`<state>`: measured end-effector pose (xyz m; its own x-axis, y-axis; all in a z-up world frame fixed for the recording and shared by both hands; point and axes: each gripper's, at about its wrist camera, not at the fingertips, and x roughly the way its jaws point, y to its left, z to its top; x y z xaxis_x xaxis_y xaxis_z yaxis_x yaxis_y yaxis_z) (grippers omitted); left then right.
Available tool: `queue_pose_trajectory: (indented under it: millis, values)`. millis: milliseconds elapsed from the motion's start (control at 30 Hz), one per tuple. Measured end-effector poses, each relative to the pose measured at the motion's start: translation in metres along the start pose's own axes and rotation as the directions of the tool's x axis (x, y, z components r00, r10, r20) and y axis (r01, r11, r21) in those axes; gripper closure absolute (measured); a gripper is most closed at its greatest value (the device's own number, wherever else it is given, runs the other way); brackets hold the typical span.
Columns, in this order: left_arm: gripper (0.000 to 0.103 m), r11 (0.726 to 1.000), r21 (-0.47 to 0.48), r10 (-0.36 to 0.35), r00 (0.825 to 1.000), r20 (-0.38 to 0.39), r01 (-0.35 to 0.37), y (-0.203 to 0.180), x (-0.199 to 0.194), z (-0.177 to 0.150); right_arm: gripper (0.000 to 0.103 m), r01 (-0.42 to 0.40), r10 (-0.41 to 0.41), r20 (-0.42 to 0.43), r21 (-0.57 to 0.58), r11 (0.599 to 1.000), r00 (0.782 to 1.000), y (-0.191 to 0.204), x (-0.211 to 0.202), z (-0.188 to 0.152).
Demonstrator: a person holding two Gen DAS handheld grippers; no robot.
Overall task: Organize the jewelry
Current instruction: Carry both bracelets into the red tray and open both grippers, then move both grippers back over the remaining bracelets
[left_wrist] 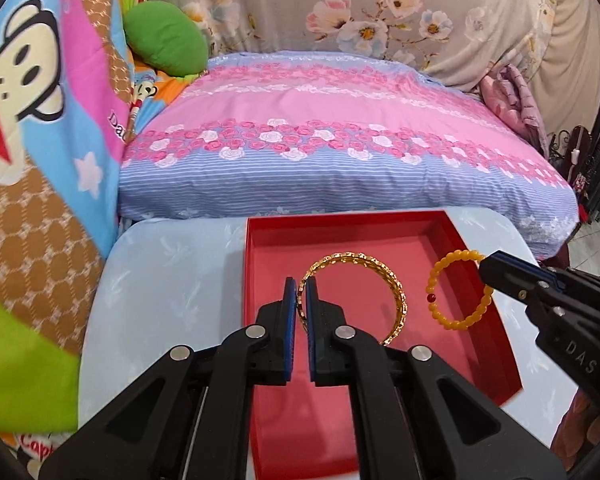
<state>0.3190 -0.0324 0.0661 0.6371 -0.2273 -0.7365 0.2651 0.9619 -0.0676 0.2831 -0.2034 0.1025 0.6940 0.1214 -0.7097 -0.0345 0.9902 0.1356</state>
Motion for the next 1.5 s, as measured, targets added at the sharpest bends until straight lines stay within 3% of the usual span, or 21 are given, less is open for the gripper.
queue_pose_trajectory:
  millis: [167, 300, 600, 733, 967, 1167, 1500]
  values:
    - [0.098, 1.000, 0.016, 0.010, 0.998, -0.066, -0.009, 0.000, 0.053, 0.015, 0.096, -0.020, 0.024, -0.099, 0.039, 0.999, 0.995, -0.017, 0.064, 0.020]
    - [0.098, 1.000, 0.021, 0.023, 0.990, -0.136, -0.020, 0.002, 0.092, 0.018, 0.096, 0.020, -0.014, -0.147, 0.040, 0.999, 0.989, -0.028, 0.098, 0.026]
    - [0.095, 0.999, -0.020, 0.030, 0.983, -0.179, -0.034, 0.012, 0.118, 0.020, 0.095, 0.150, -0.142, -0.217, 0.022, 0.988, 0.966, -0.046, 0.130, 0.022]
    - [0.078, 0.998, -0.025, 0.044, 0.986, -0.160, -0.049, 0.015, 0.114, 0.022, 0.080, 0.183, -0.182, -0.180, -0.012, 0.983, 0.967, -0.039, 0.122, 0.022]
    - [0.074, 0.998, -0.021, 0.052, 0.993, -0.107, -0.055, 0.014, 0.085, 0.022, 0.074, 0.176, -0.181, -0.114, -0.053, 0.983, 0.977, -0.021, 0.084, 0.019]
    - [0.068, 0.998, -0.015, 0.057, 0.998, -0.040, -0.058, 0.007, 0.030, 0.014, 0.068, 0.133, -0.134, -0.043, -0.042, 0.990, 0.990, -0.005, 0.028, 0.009]
    - [0.067, 0.998, -0.011, 0.065, 0.998, 0.018, -0.064, -0.006, -0.058, -0.039, 0.061, 0.106, -0.105, 0.014, -0.030, 0.994, 0.994, 0.007, -0.064, -0.047]
